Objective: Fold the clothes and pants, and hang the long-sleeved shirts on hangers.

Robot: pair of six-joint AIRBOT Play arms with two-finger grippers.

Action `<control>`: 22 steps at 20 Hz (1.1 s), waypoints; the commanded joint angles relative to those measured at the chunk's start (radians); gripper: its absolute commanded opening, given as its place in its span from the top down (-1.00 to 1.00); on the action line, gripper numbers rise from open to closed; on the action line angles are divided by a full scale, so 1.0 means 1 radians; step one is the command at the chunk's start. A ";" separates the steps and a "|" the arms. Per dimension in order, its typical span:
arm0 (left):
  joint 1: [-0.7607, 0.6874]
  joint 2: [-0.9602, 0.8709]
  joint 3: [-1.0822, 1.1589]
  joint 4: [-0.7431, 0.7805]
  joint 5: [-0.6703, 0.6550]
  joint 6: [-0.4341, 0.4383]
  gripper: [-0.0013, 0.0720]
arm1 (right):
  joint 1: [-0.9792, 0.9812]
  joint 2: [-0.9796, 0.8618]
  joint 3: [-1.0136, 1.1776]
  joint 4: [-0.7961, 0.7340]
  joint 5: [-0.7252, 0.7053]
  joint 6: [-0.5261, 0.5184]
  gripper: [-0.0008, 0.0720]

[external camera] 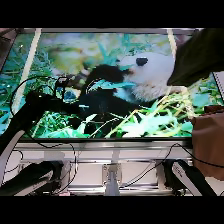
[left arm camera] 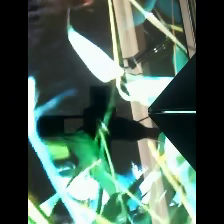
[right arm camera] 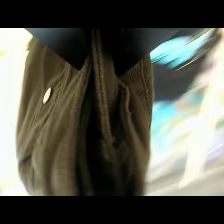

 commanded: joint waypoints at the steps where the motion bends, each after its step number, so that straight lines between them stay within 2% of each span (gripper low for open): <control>1: 0.000 0.001 0.000 0.000 0.001 0.045 0.94 | -0.189 0.044 0.053 -0.324 0.084 0.174 0.86; 7: 0.000 0.001 0.000 0.005 0.000 0.068 0.94 | -0.624 0.019 0.027 -0.460 0.286 0.198 0.86; 10: 0.000 0.001 0.000 0.050 0.000 0.068 0.94 | -0.859 0.019 -0.059 -0.491 0.338 0.189 0.86; 13: 0.000 0.001 0.000 0.108 0.000 0.068 0.94 | -1.029 0.019 -0.183 -0.491 0.386 0.223 0.86; 16: 0.000 0.001 0.000 0.114 0.000 0.068 0.94 | -1.099 0.027 -0.264 -0.497 0.370 0.226 0.86; 19: 0.000 0.000 0.000 0.114 -0.004 0.068 0.94 | -1.106 0.024 -0.271 -0.502 0.266 0.225 0.85; 20: 0.000 0.000 0.000 0.114 -0.003 0.068 0.94 | -1.106 0.024 -0.271 -0.501 0.224 0.225 0.62; 22: 0.000 0.000 0.000 0.114 -0.003 0.068 0.94 | -1.106 0.024 -0.271 -0.502 0.176 0.225 -0.56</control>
